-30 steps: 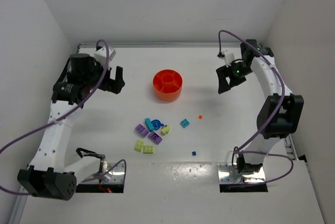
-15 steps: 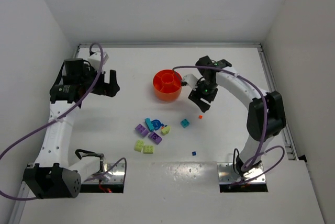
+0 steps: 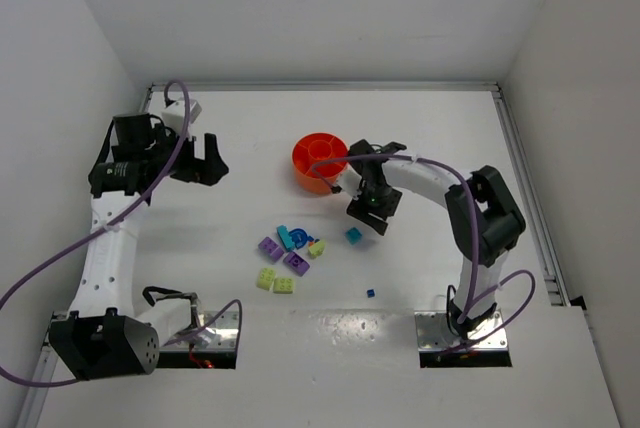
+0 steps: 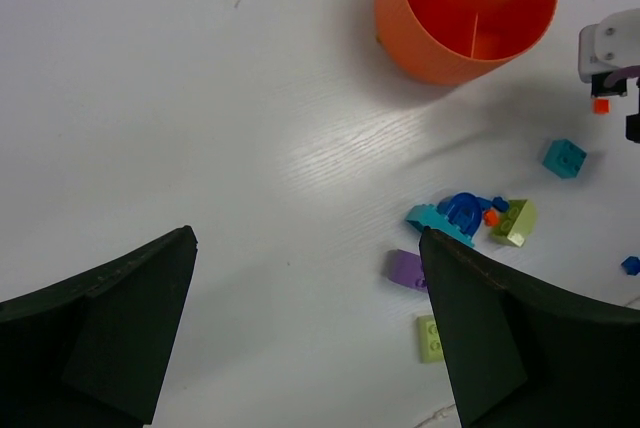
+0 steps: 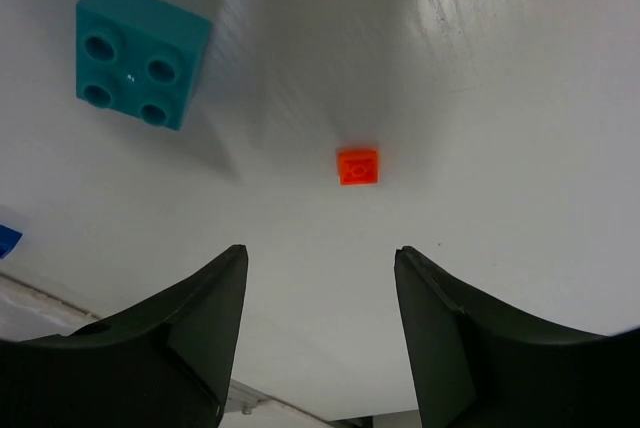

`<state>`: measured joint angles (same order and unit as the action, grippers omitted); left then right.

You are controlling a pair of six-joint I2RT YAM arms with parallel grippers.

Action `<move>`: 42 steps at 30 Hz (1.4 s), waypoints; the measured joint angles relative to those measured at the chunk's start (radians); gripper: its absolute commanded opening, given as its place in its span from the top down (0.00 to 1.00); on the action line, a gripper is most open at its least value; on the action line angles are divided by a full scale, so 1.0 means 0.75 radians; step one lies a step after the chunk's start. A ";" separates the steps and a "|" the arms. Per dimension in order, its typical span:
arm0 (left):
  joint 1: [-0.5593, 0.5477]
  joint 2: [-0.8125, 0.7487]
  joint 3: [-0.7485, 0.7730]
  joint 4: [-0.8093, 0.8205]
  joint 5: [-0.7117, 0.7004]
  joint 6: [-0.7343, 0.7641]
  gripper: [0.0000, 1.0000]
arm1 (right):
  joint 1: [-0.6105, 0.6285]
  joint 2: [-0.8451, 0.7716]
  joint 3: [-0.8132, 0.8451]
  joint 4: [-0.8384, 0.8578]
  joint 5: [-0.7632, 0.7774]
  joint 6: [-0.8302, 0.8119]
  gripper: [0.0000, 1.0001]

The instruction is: Sort the legos into containers by color

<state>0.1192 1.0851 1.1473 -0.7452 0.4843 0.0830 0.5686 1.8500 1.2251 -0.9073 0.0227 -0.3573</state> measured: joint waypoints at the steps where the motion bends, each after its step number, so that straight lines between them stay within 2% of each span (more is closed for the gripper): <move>1: 0.001 0.001 0.000 -0.001 0.009 0.003 0.00 | 0.009 0.006 0.000 0.013 0.010 0.016 0.40; 24: 0.002 0.066 0.003 -0.002 0.072 -0.008 0.00 | 0.048 0.172 0.011 0.124 0.098 0.041 0.46; 33: 0.002 0.067 0.016 -0.002 0.072 -0.024 0.00 | 0.048 0.194 0.033 0.099 0.082 0.031 0.58; 42: 0.002 0.067 0.030 -0.002 0.066 -0.028 0.00 | 0.051 0.196 0.034 0.092 0.067 0.030 0.60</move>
<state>0.1207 1.1351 1.1698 -0.7464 0.5335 0.0620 0.6067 1.9972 1.2507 -0.8387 0.0727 -0.3347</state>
